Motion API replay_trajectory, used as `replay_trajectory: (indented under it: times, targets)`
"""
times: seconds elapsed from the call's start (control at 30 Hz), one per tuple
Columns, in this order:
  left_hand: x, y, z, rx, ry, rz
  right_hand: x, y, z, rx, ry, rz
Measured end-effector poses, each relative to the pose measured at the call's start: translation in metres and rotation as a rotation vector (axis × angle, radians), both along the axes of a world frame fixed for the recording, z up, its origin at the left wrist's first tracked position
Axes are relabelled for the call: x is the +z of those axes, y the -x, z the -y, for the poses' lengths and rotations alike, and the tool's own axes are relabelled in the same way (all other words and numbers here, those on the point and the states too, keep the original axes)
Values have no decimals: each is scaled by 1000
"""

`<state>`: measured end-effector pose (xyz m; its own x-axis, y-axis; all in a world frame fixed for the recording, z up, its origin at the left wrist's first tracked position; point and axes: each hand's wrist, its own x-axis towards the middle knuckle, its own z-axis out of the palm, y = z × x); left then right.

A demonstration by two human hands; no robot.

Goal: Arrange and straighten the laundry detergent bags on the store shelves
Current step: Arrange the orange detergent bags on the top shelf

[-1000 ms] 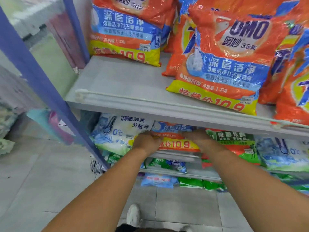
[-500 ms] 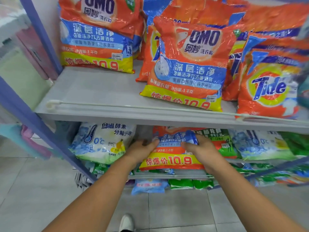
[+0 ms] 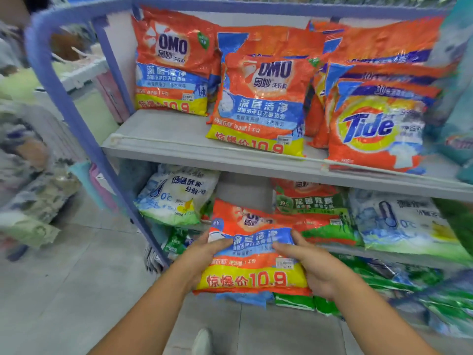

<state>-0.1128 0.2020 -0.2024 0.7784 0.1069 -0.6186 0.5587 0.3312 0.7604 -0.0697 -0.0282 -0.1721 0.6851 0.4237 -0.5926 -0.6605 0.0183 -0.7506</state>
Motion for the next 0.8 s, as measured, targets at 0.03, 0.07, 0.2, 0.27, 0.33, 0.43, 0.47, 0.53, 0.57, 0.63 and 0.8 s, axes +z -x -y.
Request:
replay_trajectory:
  times: [0.03, 0.07, 0.2, 0.27, 0.33, 0.43, 0.47, 0.53, 0.57, 0.63, 0.8]
  targets:
    - [9, 10, 3, 14, -35, 43, 1, 4, 2, 12, -12, -14]
    - [18, 20, 5, 29, -68, 79, 3, 8, 2, 21, -6, -17]
    - [52, 60, 10, 126, -152, 196, 26, 26, -5, 70, -12, 39]
    - [72, 76, 8, 182, -179, 247, 44, 35, -10, 84, -52, 126]
    - [93, 89, 4, 221, -196, 308, 62, 43, -16, 117, -93, 243]
    - [122, 100, -4, 287, -232, 403, 89, 50, -28, 158, -114, 446]
    - [131, 101, -7, 305, -250, 442, 98, 51, -32, 168, -113, 519]
    - [147, 101, -16, 333, -300, 523, 115, 51, -41, 174, -108, 657]
    - [155, 99, -22, 338, -333, 556, 122, 48, -46, 169, -111, 716]
    - [170, 93, -37, 320, -413, 612, 137, 41, -55, 151, -121, 802]
    - [193, 56, -73, 311, -498, 687, 157, 7, -84, 109, -156, 955]
